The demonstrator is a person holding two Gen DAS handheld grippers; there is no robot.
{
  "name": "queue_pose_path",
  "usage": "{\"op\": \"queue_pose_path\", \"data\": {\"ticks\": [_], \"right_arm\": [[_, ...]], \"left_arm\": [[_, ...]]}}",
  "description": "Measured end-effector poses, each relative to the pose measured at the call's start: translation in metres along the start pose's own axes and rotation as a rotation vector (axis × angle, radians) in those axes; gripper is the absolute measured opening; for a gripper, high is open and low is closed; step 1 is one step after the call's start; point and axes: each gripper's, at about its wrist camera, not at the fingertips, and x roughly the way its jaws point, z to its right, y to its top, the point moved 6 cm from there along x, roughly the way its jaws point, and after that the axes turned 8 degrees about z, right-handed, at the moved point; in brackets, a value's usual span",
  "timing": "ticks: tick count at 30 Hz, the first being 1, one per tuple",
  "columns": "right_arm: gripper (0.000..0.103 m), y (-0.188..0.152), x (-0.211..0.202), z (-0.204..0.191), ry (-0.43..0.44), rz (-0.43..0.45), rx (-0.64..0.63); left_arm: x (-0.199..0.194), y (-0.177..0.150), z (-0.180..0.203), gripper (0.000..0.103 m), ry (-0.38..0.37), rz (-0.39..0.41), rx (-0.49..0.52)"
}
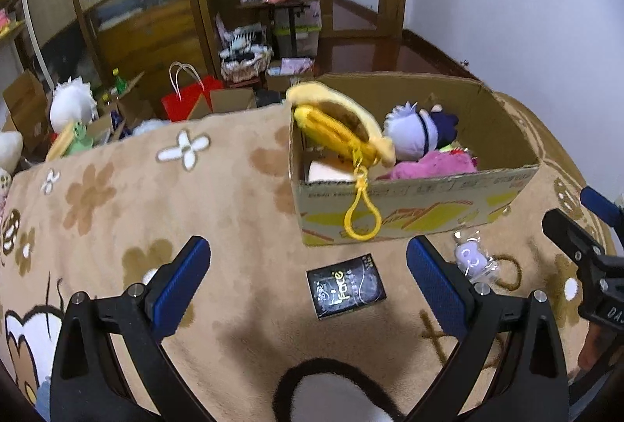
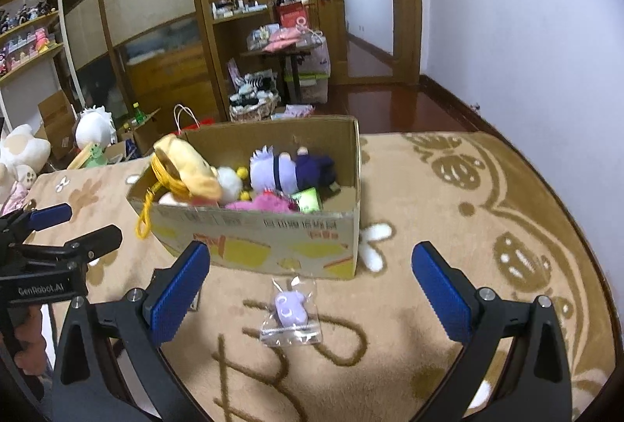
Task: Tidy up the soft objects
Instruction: 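Lower the left gripper onto the black tissue pack while the right approaches the bagged toy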
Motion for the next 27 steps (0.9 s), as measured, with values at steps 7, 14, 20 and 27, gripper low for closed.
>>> {"op": "queue_pose_path", "data": {"ticks": [7, 14, 20, 27], "right_arm": [[0.103, -0.015, 0.016, -0.004, 0.003, -0.013, -0.032], [0.103, -0.028, 0.033, -0.006, -0.006, -0.055, -0.05], [0.103, -0.037, 0.047, -0.008, -0.008, -0.091, -0.058], [0.103, -0.048, 0.066, -0.006, -0.007, -0.154, -0.038]], "left_arm": [[0.024, -0.01, -0.001, 0.1, -0.042, -0.087, -0.048], [0.049, -0.019, -0.001, 0.1, -0.05, -0.15, -0.091], [0.062, -0.022, -0.001, 0.1, -0.077, -0.175, -0.135], [0.078, -0.03, 0.002, 0.1, -0.093, -0.224, -0.147]]}}
